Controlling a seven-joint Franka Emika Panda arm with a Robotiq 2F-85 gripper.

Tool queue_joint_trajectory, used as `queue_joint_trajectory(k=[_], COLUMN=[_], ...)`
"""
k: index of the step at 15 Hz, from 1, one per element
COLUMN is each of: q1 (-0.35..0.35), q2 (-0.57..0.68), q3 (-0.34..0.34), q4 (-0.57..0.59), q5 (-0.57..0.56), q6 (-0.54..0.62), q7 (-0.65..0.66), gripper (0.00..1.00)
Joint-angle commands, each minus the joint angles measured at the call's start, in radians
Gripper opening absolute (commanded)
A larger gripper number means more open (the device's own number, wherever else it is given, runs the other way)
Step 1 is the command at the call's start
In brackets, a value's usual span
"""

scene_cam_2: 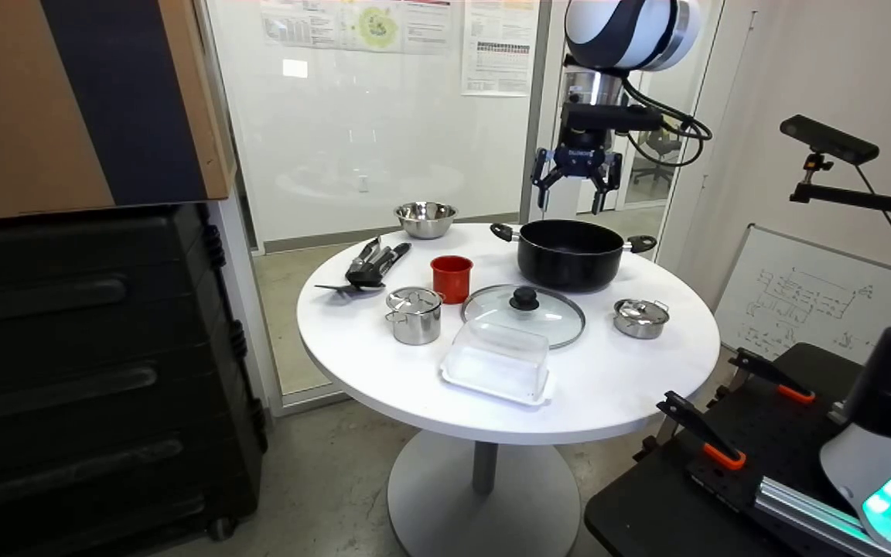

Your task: Cover the black pot with the clear lid

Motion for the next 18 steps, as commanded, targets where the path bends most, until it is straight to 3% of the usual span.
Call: queue_joint_trajectory(k=[1, 8, 12, 18], q1=[0.02, 0.068, 0.114, 0.159], q2=[0.025, 0.199, 0.325, 0.447], q3=[-0.014, -0.019, -0.061, -0.093], q4=[-0.028, -0.037, 0.006, 0.112], q5=[0.018, 0.018, -0.002, 0.051], q6=[0.081, 0.31, 0.423, 0.4], q7=[0.035, 0.172, 0.26, 0.308], gripper=[1.0, 1.0, 1.0, 1.0])
